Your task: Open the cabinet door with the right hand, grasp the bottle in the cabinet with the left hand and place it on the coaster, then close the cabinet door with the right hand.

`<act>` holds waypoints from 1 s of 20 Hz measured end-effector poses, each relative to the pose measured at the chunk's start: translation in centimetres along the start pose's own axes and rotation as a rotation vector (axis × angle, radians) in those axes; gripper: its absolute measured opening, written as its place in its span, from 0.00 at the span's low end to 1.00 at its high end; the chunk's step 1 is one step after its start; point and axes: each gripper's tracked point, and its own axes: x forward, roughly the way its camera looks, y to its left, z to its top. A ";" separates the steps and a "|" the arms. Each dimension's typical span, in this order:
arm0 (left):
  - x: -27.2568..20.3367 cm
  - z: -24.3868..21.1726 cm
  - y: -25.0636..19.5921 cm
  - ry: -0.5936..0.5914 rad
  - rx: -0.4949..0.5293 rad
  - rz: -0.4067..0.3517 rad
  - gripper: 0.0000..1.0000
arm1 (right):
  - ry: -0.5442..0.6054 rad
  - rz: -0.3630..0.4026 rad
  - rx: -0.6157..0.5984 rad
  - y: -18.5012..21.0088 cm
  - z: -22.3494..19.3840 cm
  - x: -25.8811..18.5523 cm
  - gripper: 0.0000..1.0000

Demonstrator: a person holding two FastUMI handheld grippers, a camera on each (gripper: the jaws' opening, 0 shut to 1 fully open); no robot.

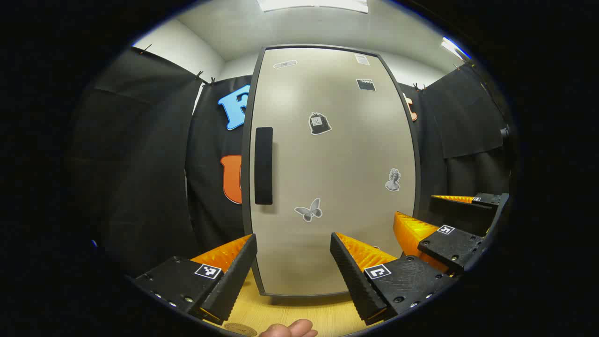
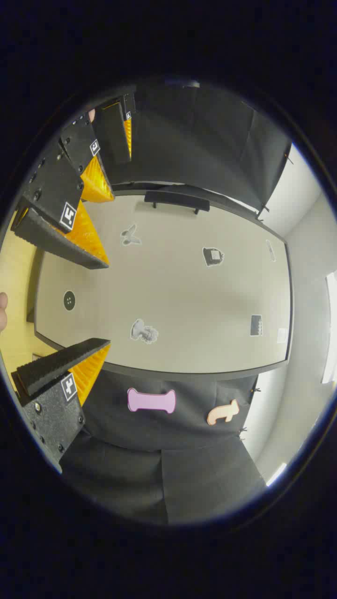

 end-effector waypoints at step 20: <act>-2.3 1.4 2.9 -0.046 -0.014 0.038 0.95 | -0.110 0.051 -0.020 1.7 4.6 1.4 0.98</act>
